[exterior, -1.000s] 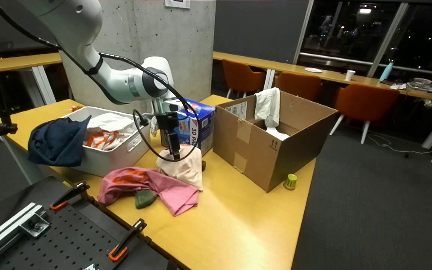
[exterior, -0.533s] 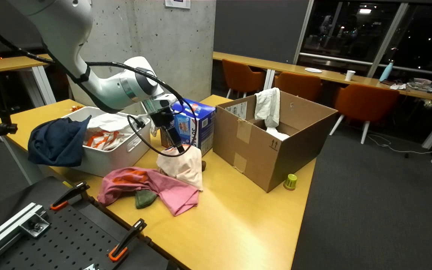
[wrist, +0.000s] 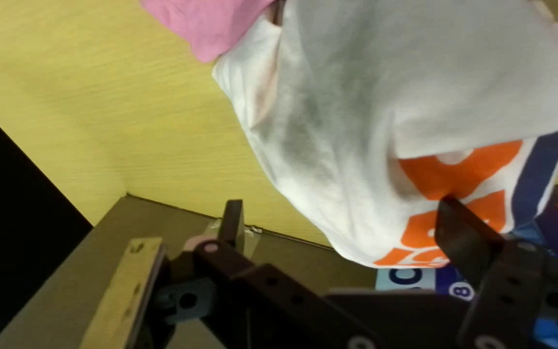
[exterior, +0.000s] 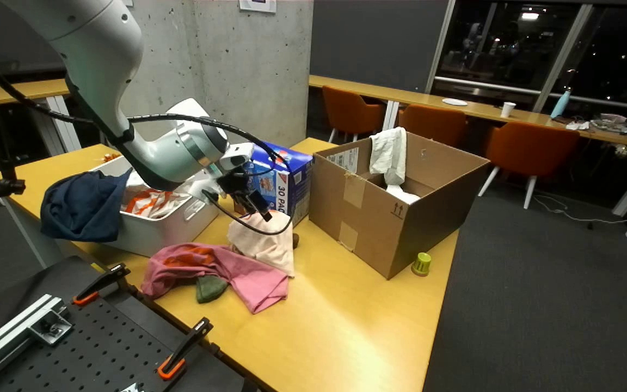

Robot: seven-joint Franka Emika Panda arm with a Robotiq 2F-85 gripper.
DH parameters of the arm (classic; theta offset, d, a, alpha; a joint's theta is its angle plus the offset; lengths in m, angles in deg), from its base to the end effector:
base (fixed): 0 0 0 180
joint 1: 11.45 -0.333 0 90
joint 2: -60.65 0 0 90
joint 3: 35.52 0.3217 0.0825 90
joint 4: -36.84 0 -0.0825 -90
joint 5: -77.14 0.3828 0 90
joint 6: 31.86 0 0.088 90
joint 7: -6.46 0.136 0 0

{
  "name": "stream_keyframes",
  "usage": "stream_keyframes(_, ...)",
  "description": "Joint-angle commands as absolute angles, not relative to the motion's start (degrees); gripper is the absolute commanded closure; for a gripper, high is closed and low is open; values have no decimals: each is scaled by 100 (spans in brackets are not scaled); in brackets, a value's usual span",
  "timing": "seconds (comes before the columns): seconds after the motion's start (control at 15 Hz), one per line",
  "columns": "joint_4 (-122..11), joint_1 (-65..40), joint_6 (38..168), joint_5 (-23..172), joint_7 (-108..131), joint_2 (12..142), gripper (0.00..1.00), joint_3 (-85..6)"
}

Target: Put the shirts over the stuffed toys and put them into the laundry basket

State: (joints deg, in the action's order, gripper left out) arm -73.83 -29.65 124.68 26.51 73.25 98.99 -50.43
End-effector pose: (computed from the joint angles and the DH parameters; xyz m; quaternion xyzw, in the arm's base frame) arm 0.6297 0.0586 0.1299 0.9554 -0.1131 0.1903 0.1954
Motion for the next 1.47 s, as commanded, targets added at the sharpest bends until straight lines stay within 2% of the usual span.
stream_keyframes(0.0, -7527, -3082, 13254, 1966, 7645, 10007, 0, -5269)
stream_keyframes(0.2, -7416, -2896, 13524, 1941, 7616, 10223, 0, -5238)
stream_keyframes(0.53, -6681, -2332, 13256, 2411, 6832, 10755, 0, -4873)
stream_keyframes(0.93, -5282, -1384, 12738, 3287, 4858, 11648, 0, -3834)
stream_keyframes(1.33, -5010, -2008, 12786, 4932, 3391, 12183, 0, -4327)
stream_keyframes(1.4, -4999, -2140, 12823, 5131, 3312, 12253, 25, -4456)
